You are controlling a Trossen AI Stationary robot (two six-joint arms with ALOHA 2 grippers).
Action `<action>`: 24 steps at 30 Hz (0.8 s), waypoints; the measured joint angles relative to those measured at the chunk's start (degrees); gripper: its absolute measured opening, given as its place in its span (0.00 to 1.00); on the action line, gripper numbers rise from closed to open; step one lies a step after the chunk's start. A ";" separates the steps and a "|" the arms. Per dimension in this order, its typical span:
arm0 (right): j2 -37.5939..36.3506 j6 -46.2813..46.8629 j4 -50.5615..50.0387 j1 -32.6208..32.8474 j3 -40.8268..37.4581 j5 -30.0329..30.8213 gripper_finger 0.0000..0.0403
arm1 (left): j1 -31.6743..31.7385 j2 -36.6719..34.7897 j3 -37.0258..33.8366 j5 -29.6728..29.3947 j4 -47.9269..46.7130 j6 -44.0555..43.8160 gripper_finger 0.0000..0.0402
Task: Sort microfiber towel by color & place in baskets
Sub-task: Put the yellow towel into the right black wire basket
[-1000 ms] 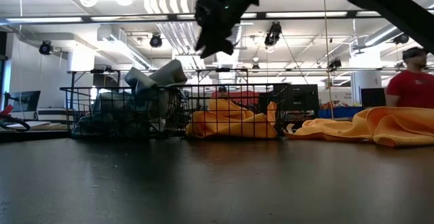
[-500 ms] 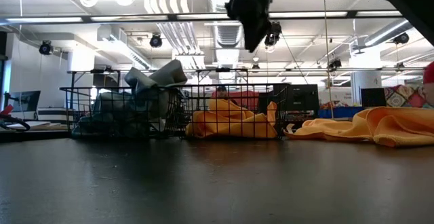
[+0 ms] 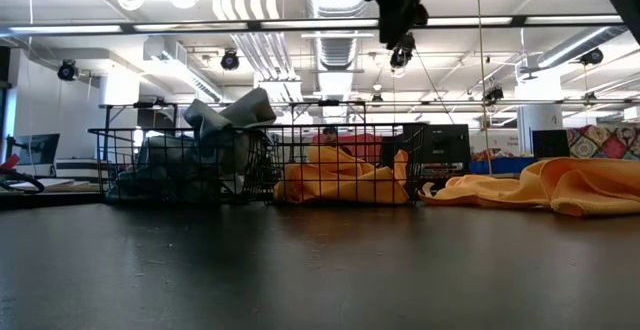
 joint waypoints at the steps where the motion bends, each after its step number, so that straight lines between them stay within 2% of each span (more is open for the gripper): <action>1: -0.82 0.44 -0.10 0.00 -1.15 0.00 0.40 | 0.00 0.00 0.00 0.00 0.00 -0.15 0.39; 13: -11.88 3.07 -0.13 0.00 -26.39 -0.16 0.40 | 0.02 0.00 0.00 0.02 0.02 -0.19 0.39; 21: -15.12 1.64 2.75 -0.02 -39.07 0.38 0.40 | 0.02 0.00 0.00 0.02 0.07 -0.18 0.39; 24: -15.52 1.51 5.41 -0.45 -42.96 2.71 0.40 | 0.00 0.00 0.00 0.00 0.07 -0.18 0.39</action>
